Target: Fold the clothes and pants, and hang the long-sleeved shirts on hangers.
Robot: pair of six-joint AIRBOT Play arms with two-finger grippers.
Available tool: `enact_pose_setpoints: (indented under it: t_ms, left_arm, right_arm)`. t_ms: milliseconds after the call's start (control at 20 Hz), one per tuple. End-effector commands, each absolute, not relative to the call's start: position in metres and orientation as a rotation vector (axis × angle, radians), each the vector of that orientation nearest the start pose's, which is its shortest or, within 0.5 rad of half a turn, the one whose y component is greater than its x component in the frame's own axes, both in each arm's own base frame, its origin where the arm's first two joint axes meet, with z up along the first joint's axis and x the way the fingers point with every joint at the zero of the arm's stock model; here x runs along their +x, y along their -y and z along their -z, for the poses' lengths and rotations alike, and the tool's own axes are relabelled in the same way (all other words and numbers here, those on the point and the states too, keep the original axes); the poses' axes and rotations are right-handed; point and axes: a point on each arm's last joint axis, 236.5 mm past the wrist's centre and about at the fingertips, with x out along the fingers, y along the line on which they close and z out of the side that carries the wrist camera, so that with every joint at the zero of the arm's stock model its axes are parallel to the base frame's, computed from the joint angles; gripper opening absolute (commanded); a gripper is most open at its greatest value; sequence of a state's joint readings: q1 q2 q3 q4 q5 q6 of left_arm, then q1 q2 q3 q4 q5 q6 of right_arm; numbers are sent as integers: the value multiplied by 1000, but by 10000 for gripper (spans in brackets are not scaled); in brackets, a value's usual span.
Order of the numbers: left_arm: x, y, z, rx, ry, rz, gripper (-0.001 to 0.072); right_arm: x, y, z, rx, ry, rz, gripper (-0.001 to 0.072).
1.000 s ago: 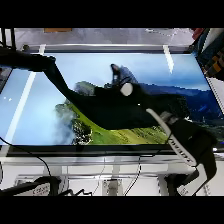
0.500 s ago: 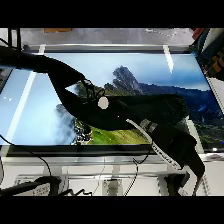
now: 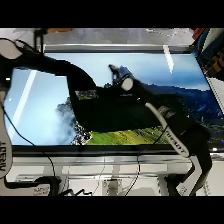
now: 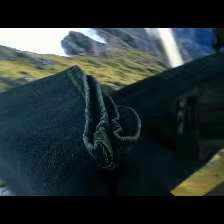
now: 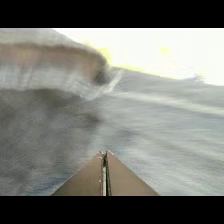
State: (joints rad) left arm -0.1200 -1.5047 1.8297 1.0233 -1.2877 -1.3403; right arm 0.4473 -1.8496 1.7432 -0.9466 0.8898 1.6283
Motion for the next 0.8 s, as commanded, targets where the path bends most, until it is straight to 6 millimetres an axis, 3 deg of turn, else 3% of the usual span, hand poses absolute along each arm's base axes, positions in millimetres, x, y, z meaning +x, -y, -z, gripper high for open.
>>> enact_pose_setpoints:
  t_ms: [0, 50, 150, 300, 400, 550, 750]
  left_arm:
    - [465, 244, -175, -215, -901, 764, 20]
    - [463, 268, -169, -225, -900, 802, 21]
    - [479, 297, -172, -236, -809, 797, 20]
    - [516, 300, -196, -290, -629, 726, 20]
    - [516, 300, -191, -289, -643, 728, 20]
    - [480, 327, -143, -237, -842, 820, 20]
    - [390, 389, -59, -179, -1227, 992, 33]
  right_arm:
    - [497, -276, -19, 438, -1179, -546, 39]
    - [498, -258, -22, 441, -1190, -534, 38]
    - [498, -222, -35, 455, -1204, -507, 38]
    - [492, -175, -64, 437, -1188, -497, 39]
    - [492, -144, -86, 397, -1137, -478, 38]
    - [495, -100, -122, 381, -1036, -399, 39]
    - [492, -64, -154, 381, -956, -334, 38]
